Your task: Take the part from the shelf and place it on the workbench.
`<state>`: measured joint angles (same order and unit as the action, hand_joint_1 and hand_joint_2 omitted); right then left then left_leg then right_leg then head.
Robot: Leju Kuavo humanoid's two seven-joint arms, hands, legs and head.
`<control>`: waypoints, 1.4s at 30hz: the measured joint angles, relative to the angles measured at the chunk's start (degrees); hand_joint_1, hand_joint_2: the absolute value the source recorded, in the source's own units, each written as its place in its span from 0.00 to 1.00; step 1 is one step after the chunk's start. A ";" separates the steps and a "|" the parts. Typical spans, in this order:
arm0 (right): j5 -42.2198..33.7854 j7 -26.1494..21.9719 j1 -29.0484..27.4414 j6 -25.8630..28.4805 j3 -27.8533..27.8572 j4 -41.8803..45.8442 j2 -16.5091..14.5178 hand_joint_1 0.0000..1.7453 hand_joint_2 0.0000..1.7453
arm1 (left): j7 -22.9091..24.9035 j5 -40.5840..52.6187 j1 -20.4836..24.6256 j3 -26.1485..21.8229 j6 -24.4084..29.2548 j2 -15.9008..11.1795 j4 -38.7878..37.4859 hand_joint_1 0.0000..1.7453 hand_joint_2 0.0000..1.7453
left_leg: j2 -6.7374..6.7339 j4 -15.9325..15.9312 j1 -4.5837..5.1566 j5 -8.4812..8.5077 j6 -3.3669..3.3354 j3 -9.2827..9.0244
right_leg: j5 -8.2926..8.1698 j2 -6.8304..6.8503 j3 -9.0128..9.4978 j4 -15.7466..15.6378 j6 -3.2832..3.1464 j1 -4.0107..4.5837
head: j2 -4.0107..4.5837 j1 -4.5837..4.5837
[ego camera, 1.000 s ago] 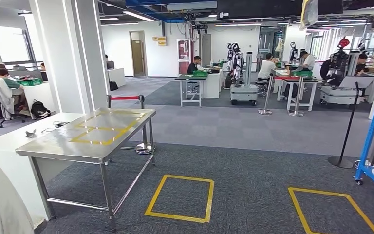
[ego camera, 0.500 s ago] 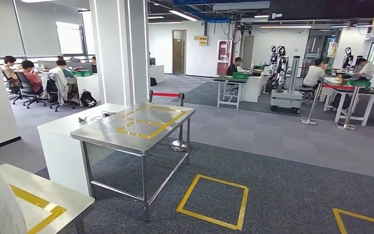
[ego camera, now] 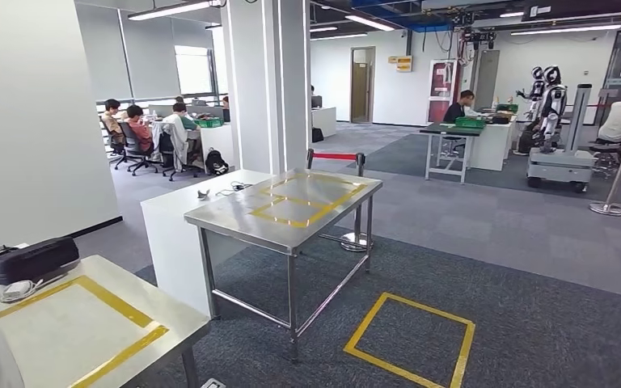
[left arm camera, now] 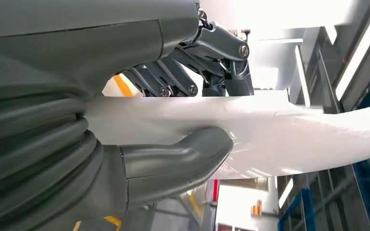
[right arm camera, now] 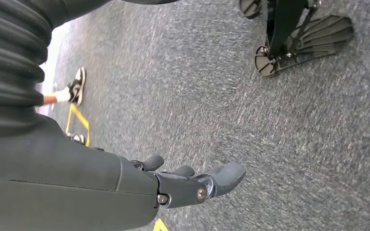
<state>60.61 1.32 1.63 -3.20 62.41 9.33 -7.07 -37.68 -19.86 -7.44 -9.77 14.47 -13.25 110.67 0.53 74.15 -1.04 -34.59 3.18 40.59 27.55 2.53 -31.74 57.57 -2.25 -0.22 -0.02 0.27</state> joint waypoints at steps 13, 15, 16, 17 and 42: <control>0.11 -0.21 0.60 -0.12 0.08 0.00 -0.04 0.00 1.00 | -0.28 0.02 -0.92 -0.10 0.03 0.17 0.34 1.00 1.00 | -0.37 -15.31 -0.22 7.61 -3.05 -7.60 | 7.59 -1.61 -3.41 11.18 3.53 -0.28 | 0.00 0.28; 0.09 0.26 0.49 0.03 0.09 0.00 -0.06 0.00 1.00 | 0.21 0.00 -0.75 -0.09 -0.16 0.21 0.22 1.00 1.00 | 1.20 -15.23 -0.03 7.76 -3.23 -7.34 | 9.54 -2.25 -6.65 17.46 3.36 -0.20 | 0.00 0.31; 0.04 0.36 0.46 0.07 0.09 0.00 -0.06 0.00 1.00 | 0.49 -0.04 -0.66 -0.09 -0.19 0.21 0.14 1.00 1.00 | 2.03 -15.18 0.04 7.80 -3.25 -7.28 | 8.86 -2.36 -6.97 17.77 3.13 -0.15 | 0.00 0.31; -0.01 0.38 0.45 0.09 0.10 0.00 -0.06 0.00 1.00 | 0.76 -0.10 -0.58 -0.09 -0.24 0.20 0.06 1.00 1.00 | 2.90 -15.15 0.10 7.84 -3.23 -7.27 | 7.16 -2.61 -6.22 15.82 2.79 -0.08 | 0.00 0.32; -0.07 -0.49 0.86 -0.74 0.40 0.01 0.04 0.00 1.00 | 2.67 -1.68 2.27 0.47 -1.86 -1.49 -2.61 1.00 1.00 | -0.99 -15.37 -0.40 7.67 -2.73 -7.60 | 4.20 1.46 -0.71 5.35 3.12 0.07 | 0.00 0.22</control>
<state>60.54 0.83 2.50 -3.93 62.82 9.34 -7.02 -35.01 -21.54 -5.17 -9.30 12.62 -14.73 108.07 -0.46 58.78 -1.44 -26.92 0.45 32.98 31.75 3.99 -32.45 62.92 0.87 -0.14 -0.02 0.49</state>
